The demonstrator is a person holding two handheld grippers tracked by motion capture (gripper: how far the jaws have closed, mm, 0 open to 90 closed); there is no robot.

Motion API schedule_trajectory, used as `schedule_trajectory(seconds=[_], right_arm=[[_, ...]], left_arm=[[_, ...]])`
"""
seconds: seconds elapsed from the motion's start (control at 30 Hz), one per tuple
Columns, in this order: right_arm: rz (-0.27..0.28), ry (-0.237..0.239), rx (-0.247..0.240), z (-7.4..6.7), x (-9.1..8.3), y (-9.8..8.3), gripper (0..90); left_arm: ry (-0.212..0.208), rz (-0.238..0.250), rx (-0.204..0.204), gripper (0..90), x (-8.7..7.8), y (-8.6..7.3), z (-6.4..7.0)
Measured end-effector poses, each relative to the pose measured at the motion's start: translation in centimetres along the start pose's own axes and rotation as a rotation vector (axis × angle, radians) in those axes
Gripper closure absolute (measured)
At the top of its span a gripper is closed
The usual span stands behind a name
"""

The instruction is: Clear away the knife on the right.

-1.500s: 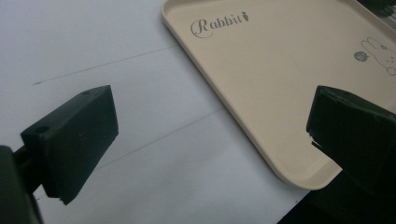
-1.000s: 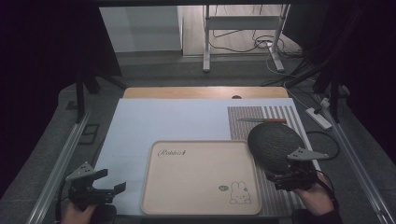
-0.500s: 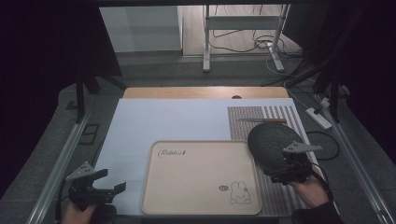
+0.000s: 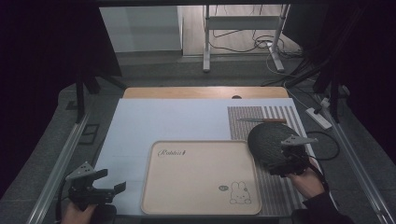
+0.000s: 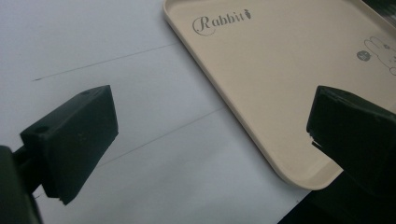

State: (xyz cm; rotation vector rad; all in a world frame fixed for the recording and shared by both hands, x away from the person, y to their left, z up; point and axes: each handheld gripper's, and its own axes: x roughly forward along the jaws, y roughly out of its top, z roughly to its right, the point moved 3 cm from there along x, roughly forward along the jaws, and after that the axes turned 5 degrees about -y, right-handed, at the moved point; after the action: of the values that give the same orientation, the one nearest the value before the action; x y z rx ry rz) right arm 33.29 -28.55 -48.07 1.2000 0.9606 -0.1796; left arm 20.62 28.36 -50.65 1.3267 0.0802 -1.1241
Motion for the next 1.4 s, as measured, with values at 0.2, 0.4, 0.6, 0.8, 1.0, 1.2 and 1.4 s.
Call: schedule_trajectory(seconds=[0.2, 0.4, 0.6, 0.8, 1.0, 1.2, 1.4], right_arm=[[-0.016, -0.005, -0.001, 0.6, 1.0, 0.6, 0.0], [-0.014, -0.027, -0.002, 1.4, 1.4, 1.5, 0.0], [-0.017, -0.046, 0.042, 2.4, 2.2, 2.3, 0.0], [-0.054, -0.063, 0.045, 3.3, 3.5, 3.0, 0.0], [-0.096, -0.072, 0.028, 4.1, 4.6, 3.6, 0.0], [-0.119, -0.098, 0.044, 5.4, 5.7, 4.5, 0.0], [-0.133, -0.098, 0.064, 6.4, 6.6, 5.2, 0.0]], left_arm=[[-0.002, 0.002, -0.005, 1.8, 0.0, 0.0, 0.0], [-0.002, 0.002, -0.005, 1.7, 0.0, 0.0, 0.0], [-0.003, 0.003, -0.006, 1.7, 0.0, 0.0, -0.1], [-0.004, 0.002, -0.006, 1.6, 0.0, 0.0, -0.1], [-0.004, 0.0, -0.007, 1.6, 0.0, 0.0, -0.1], [-0.005, -0.001, -0.009, 1.6, 0.0, 0.0, -0.1], [-0.005, -0.005, -0.009, 1.6, 0.1, 0.0, -0.1]])
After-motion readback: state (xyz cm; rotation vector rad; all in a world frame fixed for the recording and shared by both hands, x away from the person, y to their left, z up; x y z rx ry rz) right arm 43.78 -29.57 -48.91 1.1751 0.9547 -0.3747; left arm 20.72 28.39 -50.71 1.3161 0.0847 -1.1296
